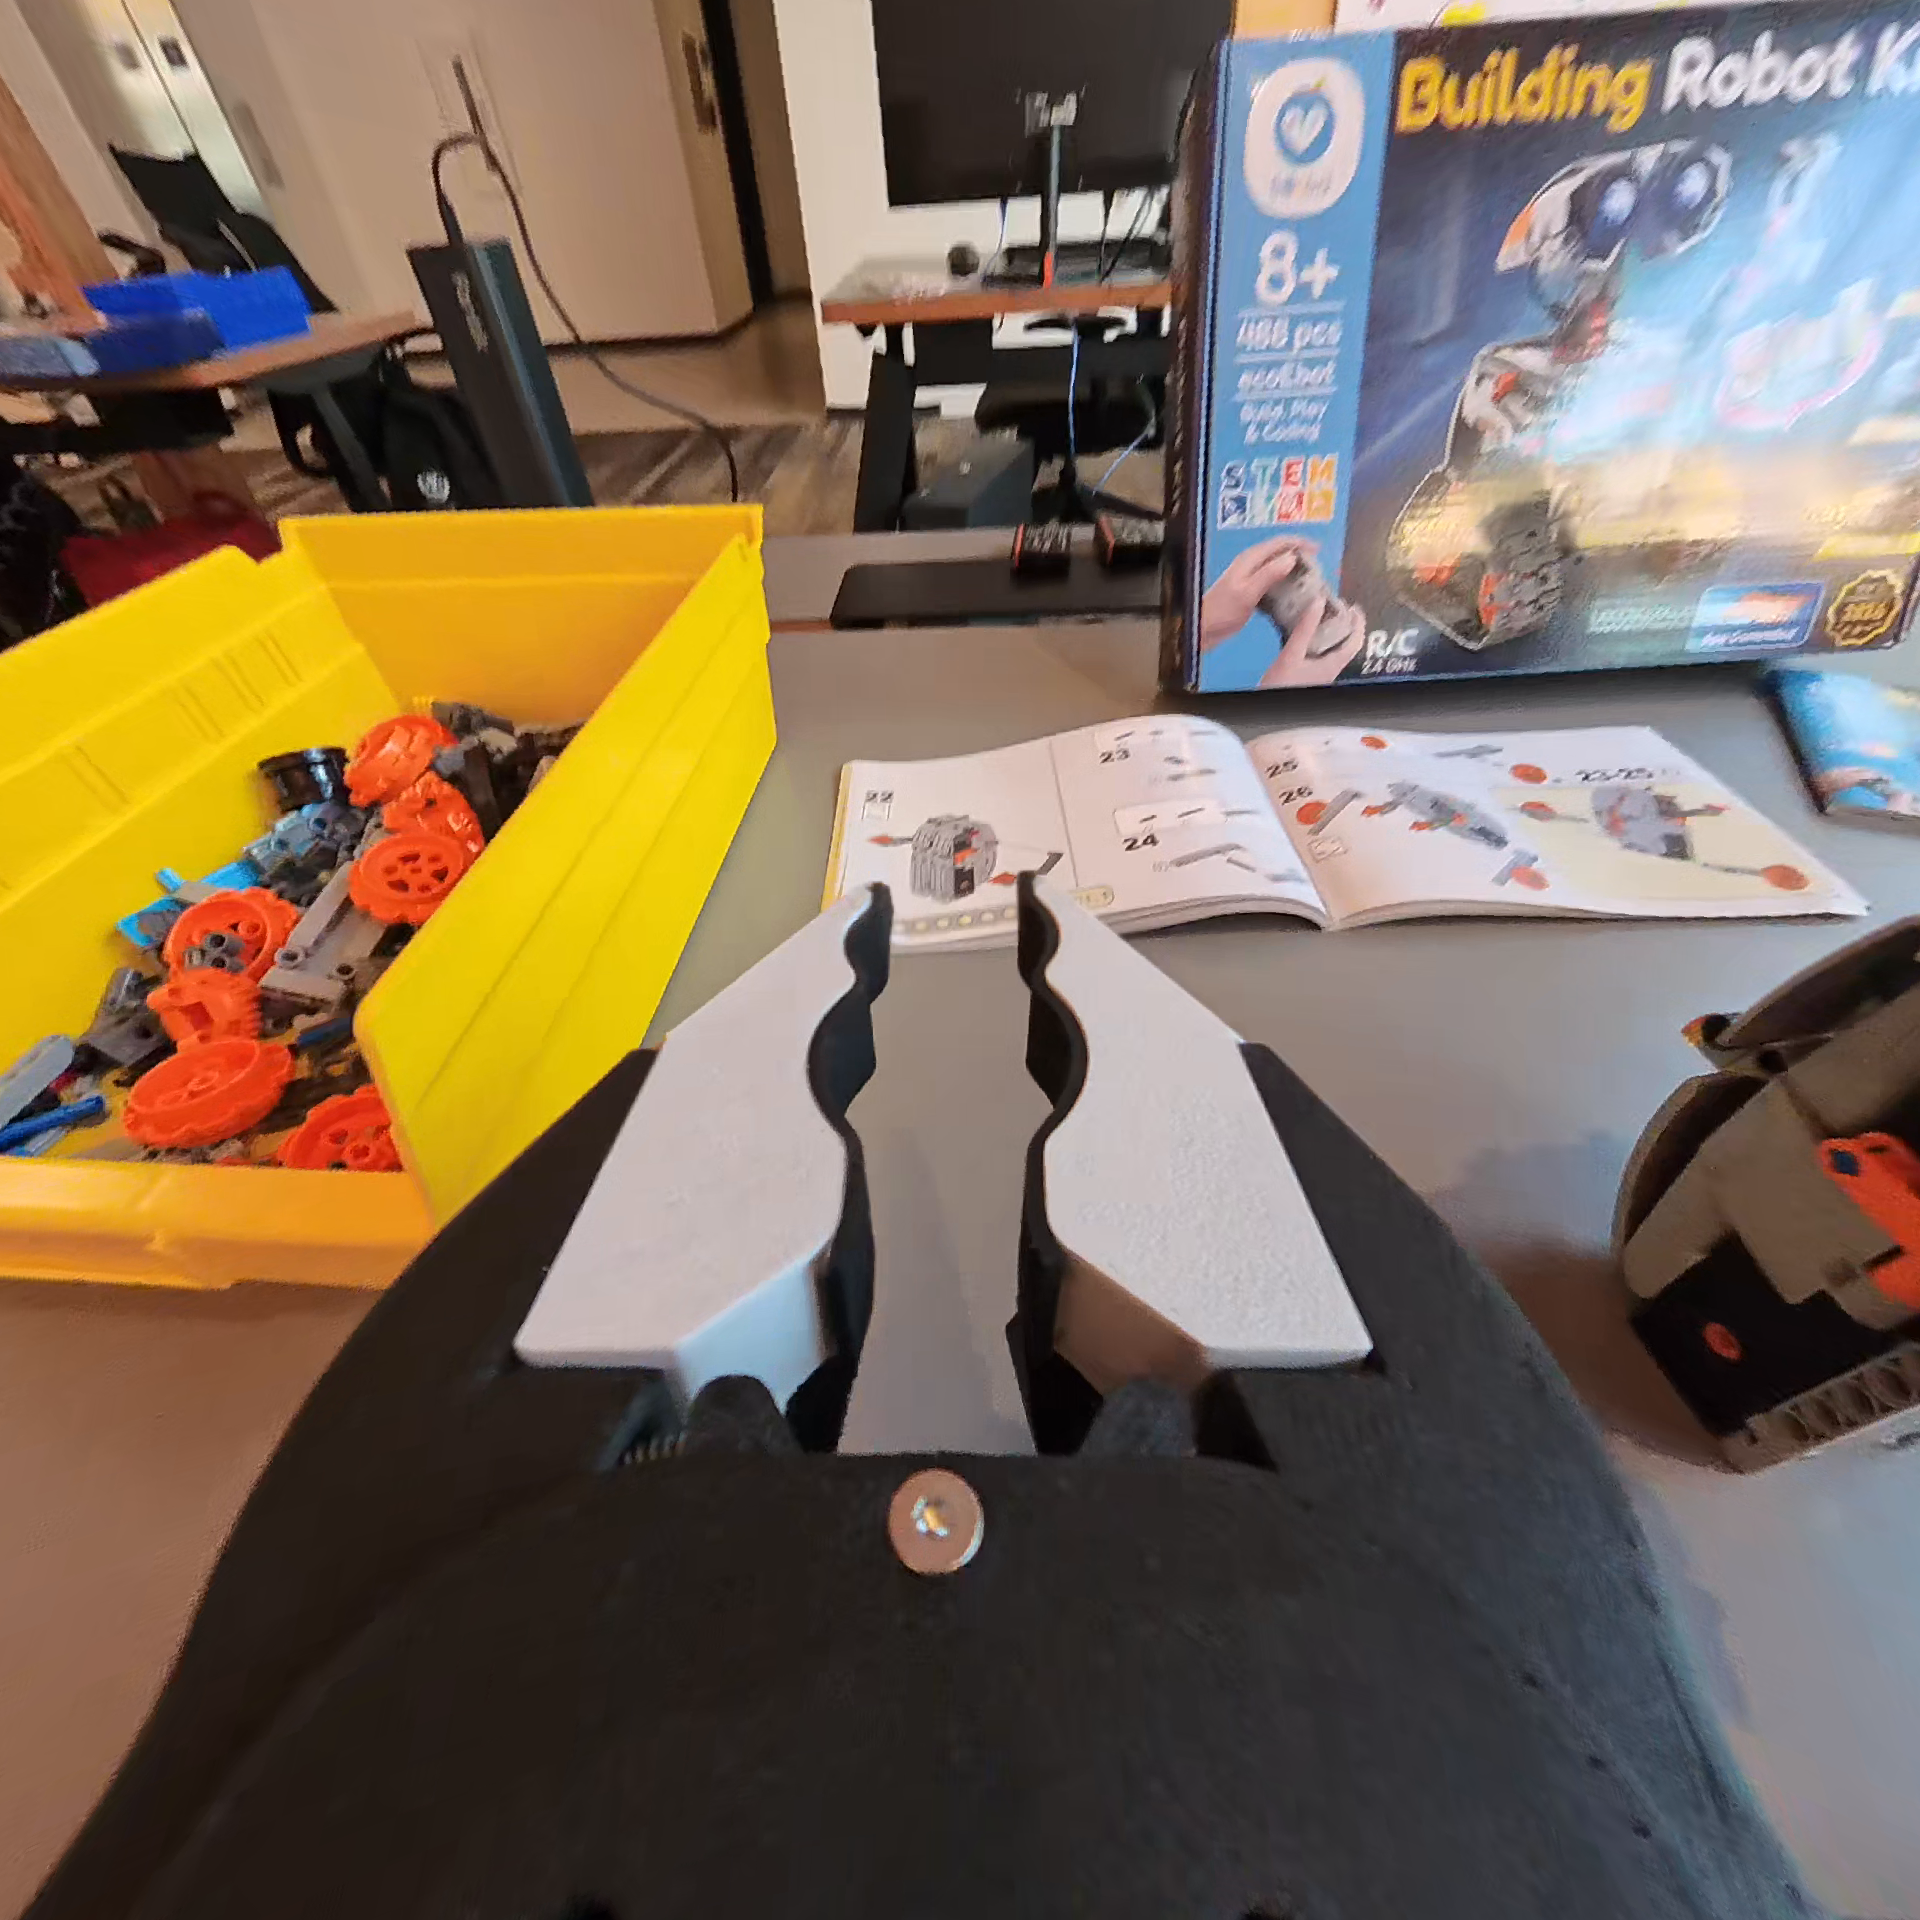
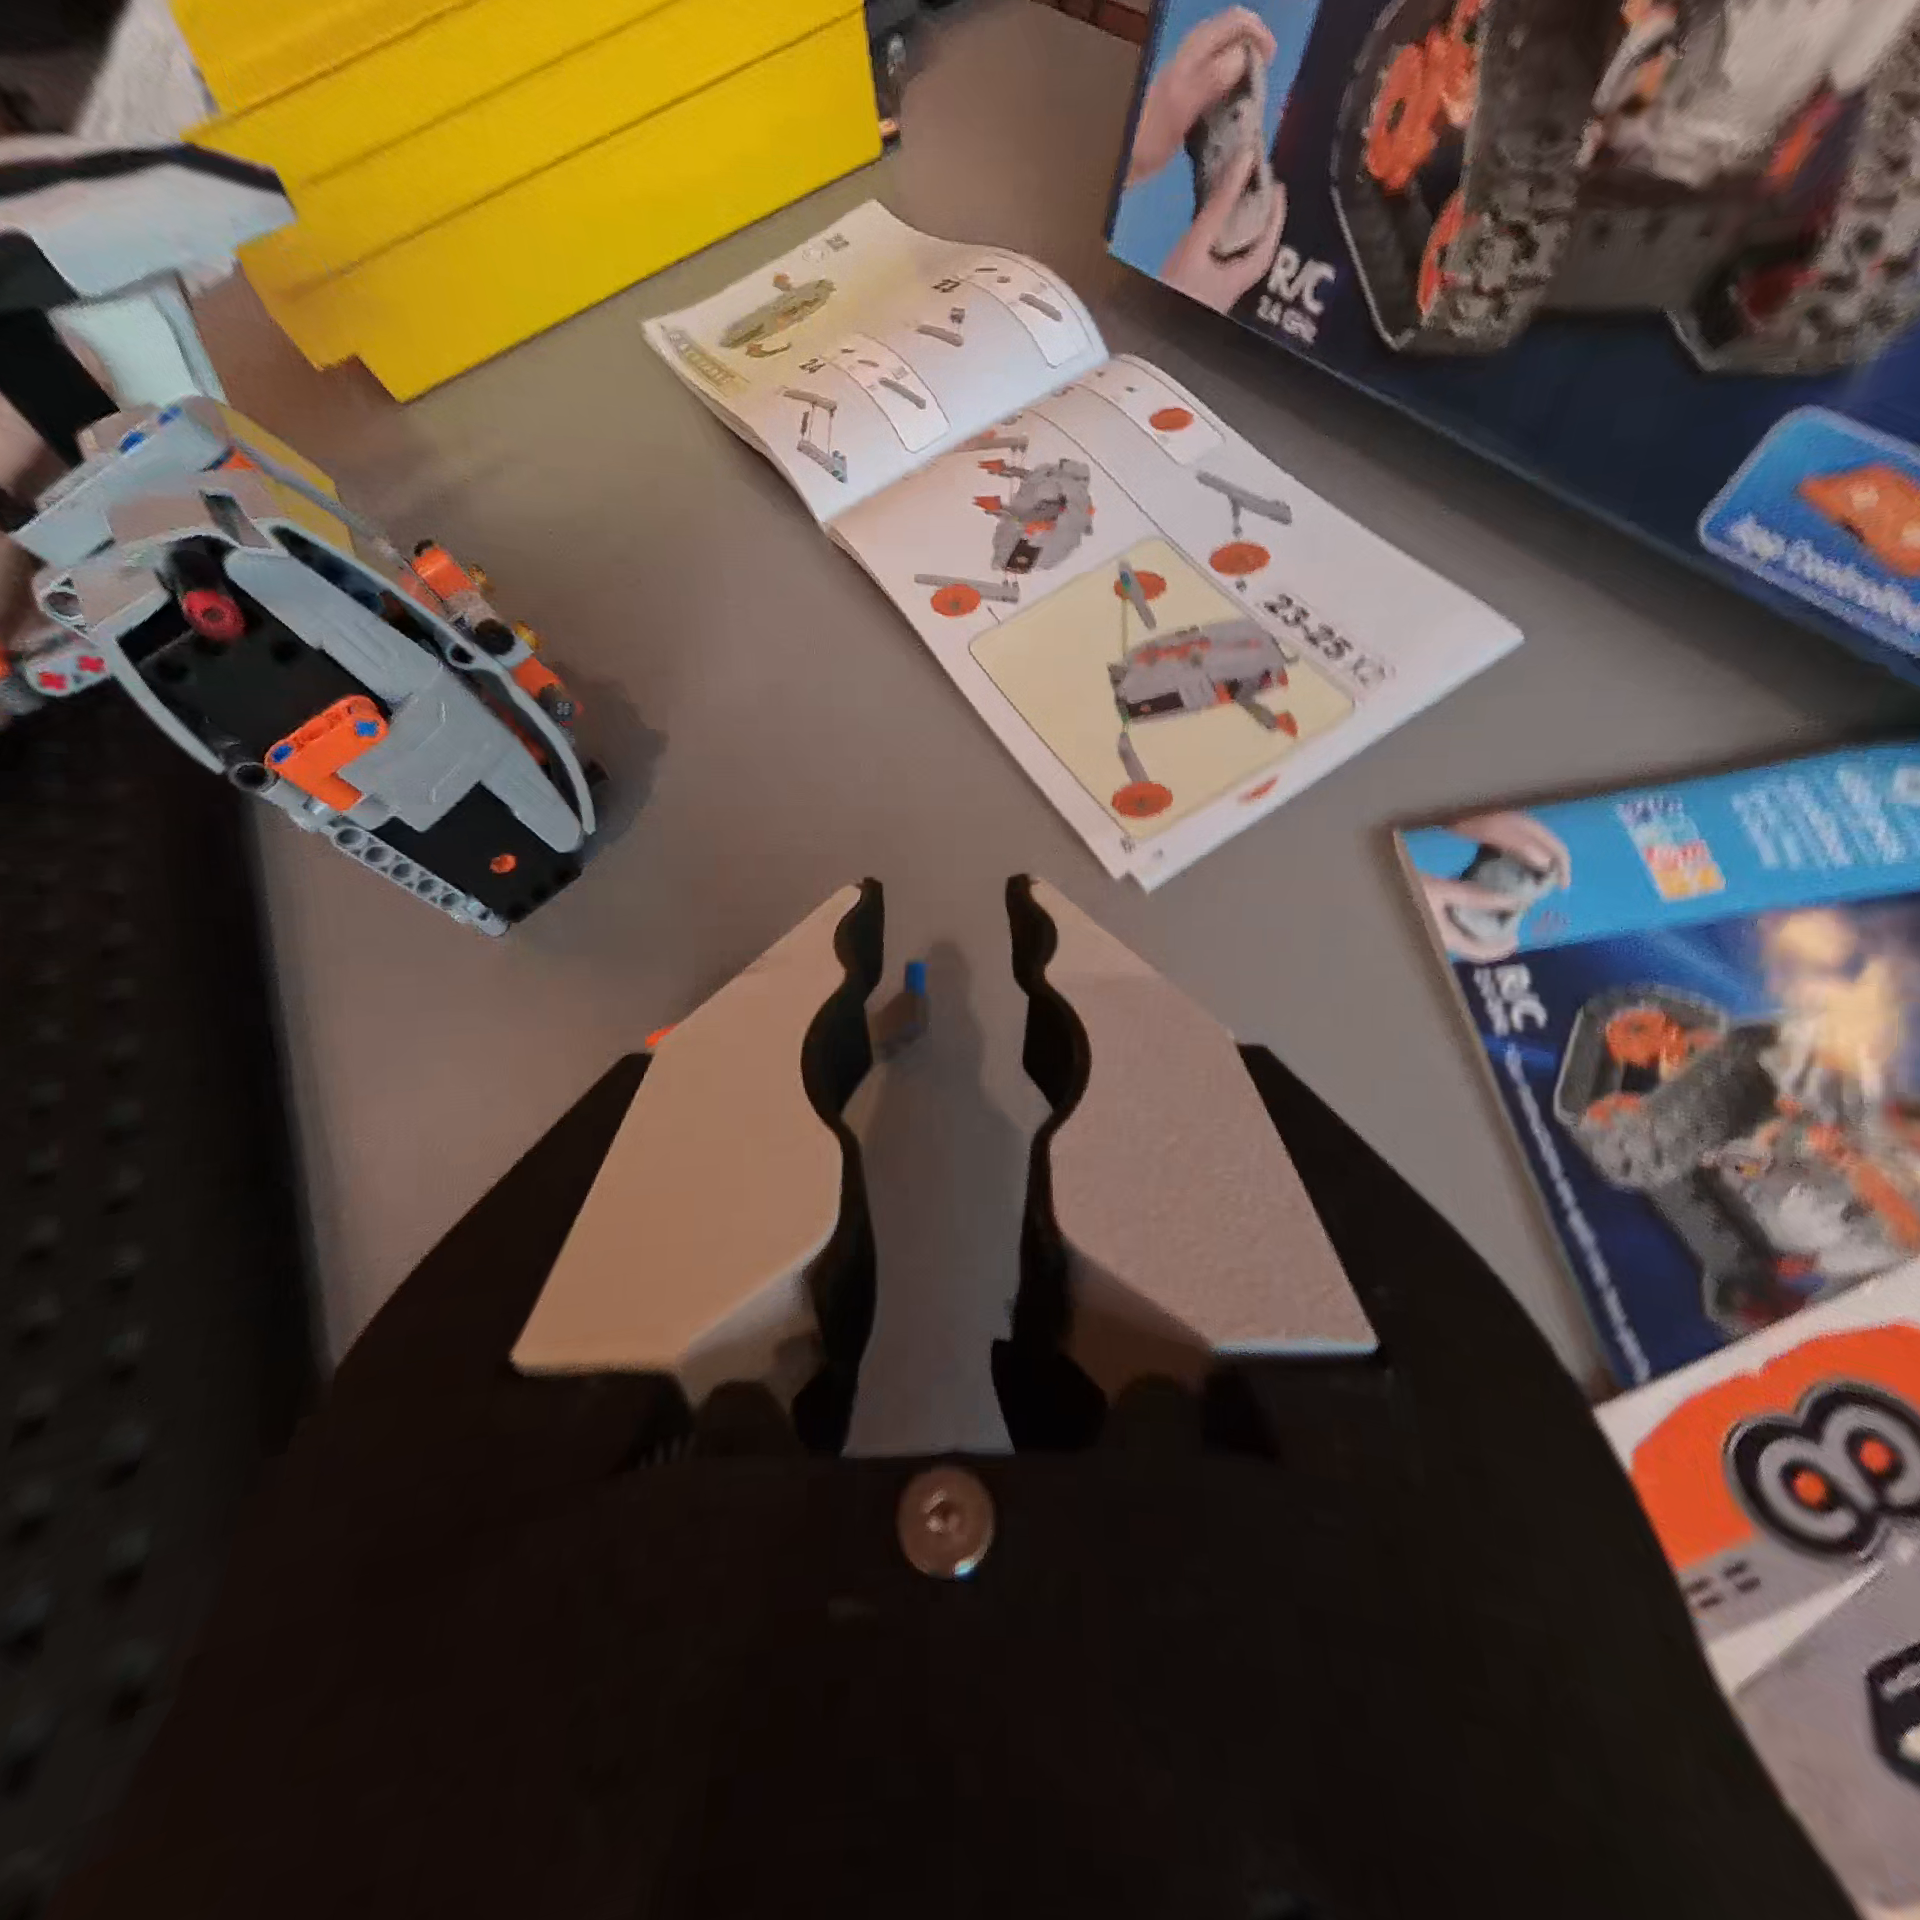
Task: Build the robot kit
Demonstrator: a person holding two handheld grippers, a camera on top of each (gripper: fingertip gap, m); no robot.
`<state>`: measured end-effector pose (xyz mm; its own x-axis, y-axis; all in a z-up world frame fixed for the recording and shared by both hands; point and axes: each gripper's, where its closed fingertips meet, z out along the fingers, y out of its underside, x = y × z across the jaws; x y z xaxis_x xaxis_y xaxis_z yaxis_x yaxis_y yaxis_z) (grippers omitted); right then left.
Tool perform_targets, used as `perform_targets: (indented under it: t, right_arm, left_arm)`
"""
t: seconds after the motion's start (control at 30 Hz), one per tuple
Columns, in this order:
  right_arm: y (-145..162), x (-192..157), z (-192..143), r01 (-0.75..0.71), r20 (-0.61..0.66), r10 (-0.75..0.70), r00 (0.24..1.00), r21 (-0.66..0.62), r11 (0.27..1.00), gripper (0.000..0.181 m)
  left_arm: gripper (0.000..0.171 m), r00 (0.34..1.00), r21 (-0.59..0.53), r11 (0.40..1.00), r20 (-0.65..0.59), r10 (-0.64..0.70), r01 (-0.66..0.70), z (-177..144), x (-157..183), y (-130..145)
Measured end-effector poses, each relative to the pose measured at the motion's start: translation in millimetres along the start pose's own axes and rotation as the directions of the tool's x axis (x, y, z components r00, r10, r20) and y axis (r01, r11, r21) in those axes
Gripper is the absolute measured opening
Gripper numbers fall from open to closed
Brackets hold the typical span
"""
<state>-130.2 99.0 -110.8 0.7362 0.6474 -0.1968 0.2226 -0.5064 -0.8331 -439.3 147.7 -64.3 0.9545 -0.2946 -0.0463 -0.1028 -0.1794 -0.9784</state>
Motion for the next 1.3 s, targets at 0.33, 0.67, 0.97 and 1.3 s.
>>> perform_targets:
  t: [0.33, 0.67, 0.97, 1.3]
  right_arm:
    - [30.6, -8.8, 8.6, -0.198, 0.117, 0.199, 0.973, -0.021, 0.980, 0.030]
    - [34.4, -8.7, 11.5, -0.364, 0.178, 0.363, 0.915, -0.030, 0.931, 0.014]
    - [39.8, -17.6, 13.6, -0.377, 0.219, 0.386, 0.896, -0.084, 0.922, 0.012]
    - [38.4, -24.1, 16.6, -0.394, 0.264, 0.407, 0.875, -0.104, 0.913, 0.006]
  left_arm:
    - [0.019, 0.993, -0.014, 0.998, -0.106, 0.052, -0.054, 9.8, 26.5, 8.3]
    - [0.013, 0.987, -0.025, 0.997, -0.147, 0.068, -0.072, 11.0, 33.5, 12.1]
    - [0.016, 0.983, -0.043, 0.996, -0.167, 0.072, -0.080, 12.9, 37.5, 15.5]
    - [0.012, 0.967, -0.071, 0.996, -0.252, 0.026, -0.045, 14.9, 47.0, 19.8]
